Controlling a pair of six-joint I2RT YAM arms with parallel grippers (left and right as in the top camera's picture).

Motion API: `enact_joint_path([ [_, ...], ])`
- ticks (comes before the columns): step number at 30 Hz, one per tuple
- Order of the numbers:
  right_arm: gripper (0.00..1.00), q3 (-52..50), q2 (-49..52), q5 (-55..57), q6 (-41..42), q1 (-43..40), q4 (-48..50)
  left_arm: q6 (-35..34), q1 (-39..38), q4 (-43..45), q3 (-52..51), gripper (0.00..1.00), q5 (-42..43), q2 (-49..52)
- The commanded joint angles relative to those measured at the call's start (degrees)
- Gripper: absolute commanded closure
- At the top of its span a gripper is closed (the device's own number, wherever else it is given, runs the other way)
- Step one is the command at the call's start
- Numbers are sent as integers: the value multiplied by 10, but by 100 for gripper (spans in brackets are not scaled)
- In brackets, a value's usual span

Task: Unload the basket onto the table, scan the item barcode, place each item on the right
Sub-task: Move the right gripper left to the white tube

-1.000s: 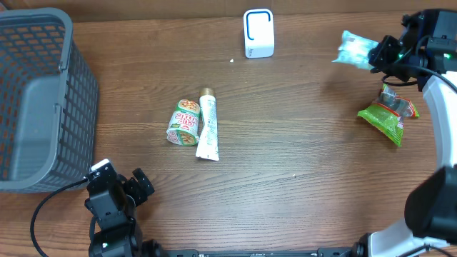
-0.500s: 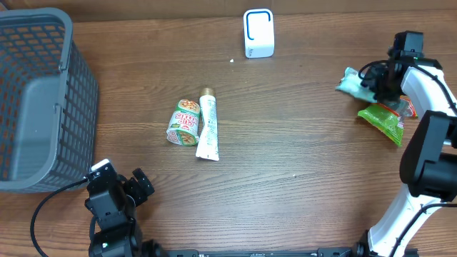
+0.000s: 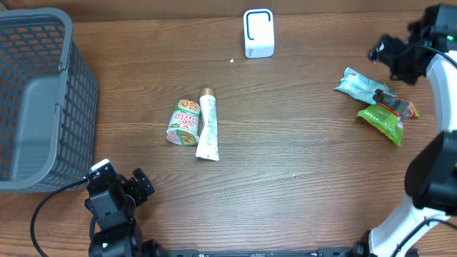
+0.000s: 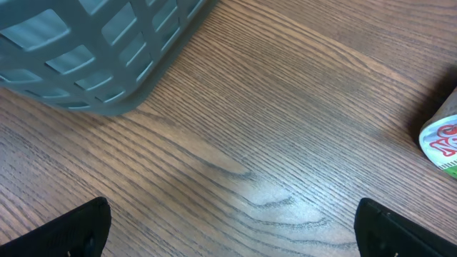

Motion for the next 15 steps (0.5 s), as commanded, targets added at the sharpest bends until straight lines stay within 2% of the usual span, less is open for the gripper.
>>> enact_joint_path([
  [1, 10, 11, -24, -182, -34, 56, -1, -5, -4, 2, 10, 0, 3, -3],
  [6, 10, -17, -9, -177, -30, 148, 17, -5, -4, 2, 10, 0, 3, -3],
  [11, 12, -39, 25, -123, -27, 255, 44, -5, -4, 2, 10, 0, 3, -3],
  [15, 19, -42, 59, -123, -26, 329, 64, -5, -4, 2, 10, 0, 3, -3],
])
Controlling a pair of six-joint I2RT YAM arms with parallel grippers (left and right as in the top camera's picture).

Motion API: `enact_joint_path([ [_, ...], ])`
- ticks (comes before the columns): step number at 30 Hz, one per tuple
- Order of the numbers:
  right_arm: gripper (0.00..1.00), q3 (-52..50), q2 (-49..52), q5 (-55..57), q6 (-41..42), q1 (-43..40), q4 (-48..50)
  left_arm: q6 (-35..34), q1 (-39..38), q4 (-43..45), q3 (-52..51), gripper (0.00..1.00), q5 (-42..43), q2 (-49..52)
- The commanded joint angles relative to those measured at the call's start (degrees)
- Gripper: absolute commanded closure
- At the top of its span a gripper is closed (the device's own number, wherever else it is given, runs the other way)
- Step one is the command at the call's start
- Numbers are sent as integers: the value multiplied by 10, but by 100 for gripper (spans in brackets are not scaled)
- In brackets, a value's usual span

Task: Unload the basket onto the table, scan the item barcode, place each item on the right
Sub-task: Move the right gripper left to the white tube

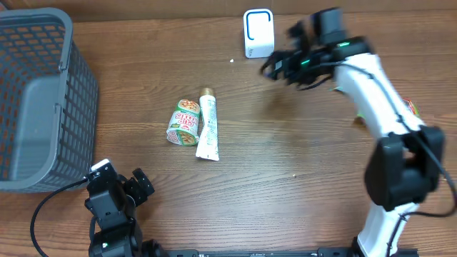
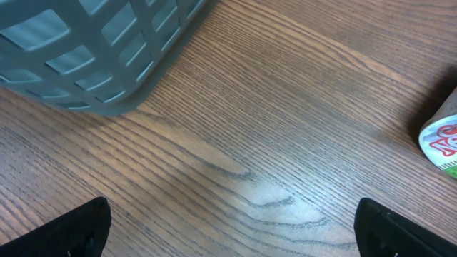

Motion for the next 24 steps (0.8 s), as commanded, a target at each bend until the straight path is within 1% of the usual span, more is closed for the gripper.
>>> enact_joint_path([
  [1, 19, -7, 28, 9, -2, 52, 17, -5, -4, 2, 10, 0, 3, -3],
  [4, 20, -7, 41, 9, 1, 87, 33, -5, -4, 2, 10, 0, 3, -3],
  [9, 21, -7, 59, 9, 41, 127, 58, -5, -4, 2, 10, 0, 3, -3],
  [11, 24, -7, 68, 10, 46, 140, 68, -5, -4, 2, 10, 0, 3, -3],
  [12, 24, -7, 71, 10, 46, 146, 72, -5, -4, 2, 10, 0, 3, -3],
  [18, 25, -7, 103, 22, 77, 171, 88, -5, -4, 2, 10, 0, 3, -3],
  [24, 25, -7, 150, 12, 107, 189, 101, -5, -4, 2, 10, 0, 3, -3],
])
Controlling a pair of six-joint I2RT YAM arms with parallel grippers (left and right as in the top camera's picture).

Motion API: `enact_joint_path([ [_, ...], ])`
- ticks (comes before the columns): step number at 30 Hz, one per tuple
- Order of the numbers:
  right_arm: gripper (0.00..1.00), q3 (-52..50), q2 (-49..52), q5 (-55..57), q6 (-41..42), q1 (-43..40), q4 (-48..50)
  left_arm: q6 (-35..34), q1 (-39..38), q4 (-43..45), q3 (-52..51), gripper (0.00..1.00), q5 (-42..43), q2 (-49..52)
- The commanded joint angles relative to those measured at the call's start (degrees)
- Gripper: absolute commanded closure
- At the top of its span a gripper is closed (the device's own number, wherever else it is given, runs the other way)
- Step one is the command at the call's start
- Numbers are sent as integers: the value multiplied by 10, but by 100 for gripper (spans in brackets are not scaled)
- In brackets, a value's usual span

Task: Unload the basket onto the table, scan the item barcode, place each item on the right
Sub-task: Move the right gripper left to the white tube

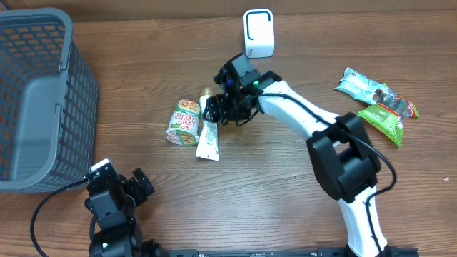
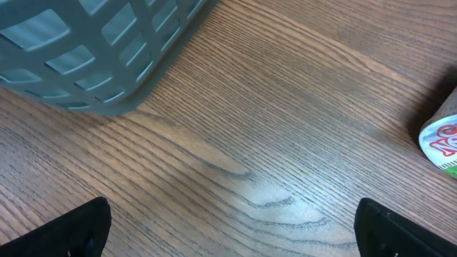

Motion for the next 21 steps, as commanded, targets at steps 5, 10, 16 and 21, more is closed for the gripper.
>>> enact_joint_path([
  [5, 32, -2, 47, -25, 43, 10, 5, -5, -4, 2, 10, 0, 3, -3],
  [10, 60, -2, 47, -25, 42, 6, 6, -5, -4, 2, 10, 1, 3, -3],
  [16, 78, 10, 39, -24, 28, -11, -19, -5, -4, 2, 10, 0, 3, -3],
  [21, 83, 28, -2, 6, -59, -31, -57, -5, -4, 2, 10, 1, 3, -3],
])
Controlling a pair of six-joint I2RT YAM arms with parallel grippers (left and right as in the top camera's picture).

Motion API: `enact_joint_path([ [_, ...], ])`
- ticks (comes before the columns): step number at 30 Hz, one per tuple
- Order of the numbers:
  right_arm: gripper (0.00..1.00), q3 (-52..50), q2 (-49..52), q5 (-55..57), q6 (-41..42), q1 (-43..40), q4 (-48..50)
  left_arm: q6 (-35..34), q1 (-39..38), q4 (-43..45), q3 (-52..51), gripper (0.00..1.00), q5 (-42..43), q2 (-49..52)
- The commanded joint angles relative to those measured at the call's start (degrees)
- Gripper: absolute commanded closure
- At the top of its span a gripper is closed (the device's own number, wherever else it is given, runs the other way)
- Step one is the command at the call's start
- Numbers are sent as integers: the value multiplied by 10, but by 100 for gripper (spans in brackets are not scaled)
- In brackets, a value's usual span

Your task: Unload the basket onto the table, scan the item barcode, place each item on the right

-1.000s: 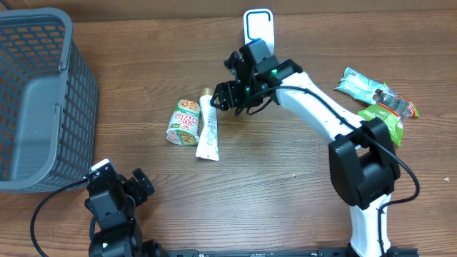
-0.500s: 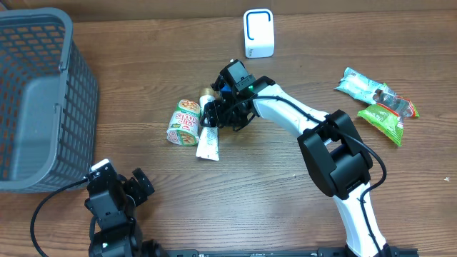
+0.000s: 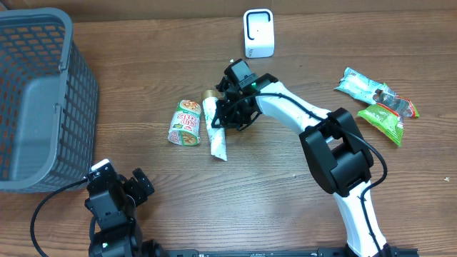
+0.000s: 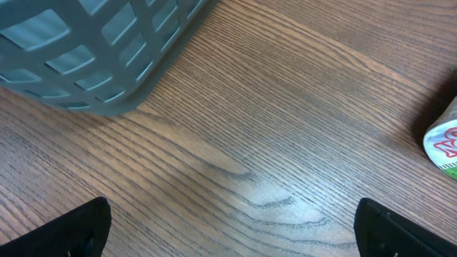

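Observation:
A white tube (image 3: pixel 218 134) with a gold cap lies tilted at mid-table, next to a green cup of noodles (image 3: pixel 184 123), whose rim shows at the right edge of the left wrist view (image 4: pixel 444 146). My right gripper (image 3: pixel 230 111) is down at the tube's upper part, touching it; the overhead view does not show how its jaws stand. The white scanner (image 3: pixel 258 32) stands at the far edge. My left gripper (image 4: pixel 228 235) rests open at the near left (image 3: pixel 114 194), nothing between its fingertips (image 4: pixel 78 227).
A grey mesh basket (image 3: pixel 36 100) fills the far left, its corner showing in the left wrist view (image 4: pixel 107 43). Two snack packets, a pale one (image 3: pixel 365 84) and a green one (image 3: pixel 384 118), lie at the right.
The right gripper has shifted slightly right over the tube. The tube's lower end has swung to the right, and the cup of noodles has moved a little. The left arm is unmoved.
The right gripper was at the far right by the snack packets. It was then in front of the scanner, then down at the tube beside the cup. Now it touches the tube, which has turned. The left gripper stayed open in place throughout.

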Motion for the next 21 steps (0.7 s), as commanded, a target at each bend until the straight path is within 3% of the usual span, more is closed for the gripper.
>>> enact_joint_path([
  [1, 83, 19, -50, 54, -98, -23, -26, -5, -4, 2, 10, 0, 3, -3],
  [5, 82, 19, -100, 159, -162, -28, -76, -5, -4, 2, 10, 0, 3, -3],
  [10, 82, 19, -138, 364, -177, -24, -123, -5, -4, 2, 10, 0, 3, -3],
  [18, 77, -31, -131, 379, -176, -22, -125, -5, -4, 2, 10, 0, 3, -3],
  [21, 51, -52, -131, 379, -176, -20, -130, -5, -4, 2, 10, 0, 3, -3],
])
